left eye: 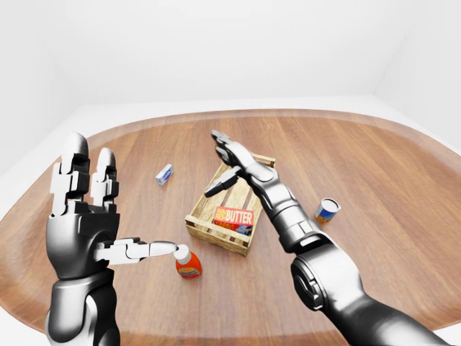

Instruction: Pick up the butter and put it in the tray.

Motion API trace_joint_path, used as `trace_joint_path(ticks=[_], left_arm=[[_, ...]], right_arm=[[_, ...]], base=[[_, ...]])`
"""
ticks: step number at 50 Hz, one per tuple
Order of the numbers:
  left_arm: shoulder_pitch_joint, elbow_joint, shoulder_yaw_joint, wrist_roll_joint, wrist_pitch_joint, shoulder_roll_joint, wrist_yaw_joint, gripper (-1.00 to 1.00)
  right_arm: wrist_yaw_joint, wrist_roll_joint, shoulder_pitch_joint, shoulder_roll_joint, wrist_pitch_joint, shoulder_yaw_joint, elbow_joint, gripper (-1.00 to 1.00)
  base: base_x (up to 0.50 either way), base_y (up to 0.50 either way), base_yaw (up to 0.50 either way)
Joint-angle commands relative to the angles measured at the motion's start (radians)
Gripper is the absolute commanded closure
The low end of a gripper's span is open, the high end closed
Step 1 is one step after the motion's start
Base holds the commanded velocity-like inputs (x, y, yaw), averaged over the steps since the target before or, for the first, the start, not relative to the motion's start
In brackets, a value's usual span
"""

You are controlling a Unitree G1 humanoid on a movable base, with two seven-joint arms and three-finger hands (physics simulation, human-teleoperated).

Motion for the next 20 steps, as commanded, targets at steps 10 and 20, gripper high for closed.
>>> trace_joint_path(ticks=[10, 20], left_arm=[[0.013, -0.012, -0.007, 0.01, 0.0, -0.008, -0.006, -1.0], [0.017, -0.002, -0.023, 0.023, 0.0, -0.012, -0.006, -1.0]], right_arm=[[0.133, -0.03, 0.568, 0.025, 0.0, 0.222, -1.094, -1.0], [0.094, -0.044, 0.73, -0.004, 0.0, 0.237, -1.287, -1.0]], base=[[0.0, 0.0, 0.0], [0.0, 0.0, 0.0]])
